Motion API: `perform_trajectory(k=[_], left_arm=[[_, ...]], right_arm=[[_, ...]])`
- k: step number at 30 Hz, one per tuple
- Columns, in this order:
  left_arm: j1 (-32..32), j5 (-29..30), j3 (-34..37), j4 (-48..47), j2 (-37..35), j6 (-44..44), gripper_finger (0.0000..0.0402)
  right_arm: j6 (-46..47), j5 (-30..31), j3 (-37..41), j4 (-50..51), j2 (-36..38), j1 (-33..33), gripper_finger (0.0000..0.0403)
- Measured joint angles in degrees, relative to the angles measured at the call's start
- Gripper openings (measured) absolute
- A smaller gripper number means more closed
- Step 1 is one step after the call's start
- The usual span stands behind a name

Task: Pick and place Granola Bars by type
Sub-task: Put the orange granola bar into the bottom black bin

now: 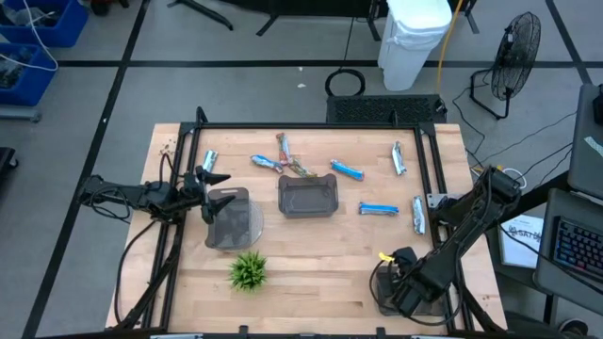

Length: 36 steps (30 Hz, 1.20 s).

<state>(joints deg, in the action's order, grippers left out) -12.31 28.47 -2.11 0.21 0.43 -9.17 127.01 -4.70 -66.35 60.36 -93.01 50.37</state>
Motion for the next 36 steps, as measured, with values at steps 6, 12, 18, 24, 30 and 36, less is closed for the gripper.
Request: perform_trajectory(k=[6, 12, 18, 24, 30, 36], left_arm=[[0.0, 0.0, 0.0, 0.0, 0.0, 0.0, 0.0361], [0.0, 0.0, 0.0, 0.0, 0.0, 0.0, 0.0361], [0.0, 0.0, 0.0, 0.0, 0.0, 0.0, 0.0361], [0.0, 0.0, 0.0, 0.0, 0.0, 0.0, 0.0361], [0.0, 0.0, 0.0, 0.0, 0.0, 0.0, 0.0361], [0.0, 0.0, 0.0, 0.0, 0.0, 0.0, 0.0361]], right_arm=[[-0.2, 0.7, 0.0, 0.5, 3.6, 0.0, 0.0217], [-0.7, 3.7, 0.0, 0.6, 7.6, 0.0, 0.0211], [-4.4, 8.1, 0.0, 0.8, 12.9, -0.3, 0.0210], [-11.0, 12.2, -1.3, 1.4, 16.9, -2.2, 0.0207], [-21.9, 12.2, -3.9, 1.4, 18.6, -5.3, 0.0206], [-35.6, 12.2, -8.1, 1.1, 18.6, -8.6, 0.0204]])
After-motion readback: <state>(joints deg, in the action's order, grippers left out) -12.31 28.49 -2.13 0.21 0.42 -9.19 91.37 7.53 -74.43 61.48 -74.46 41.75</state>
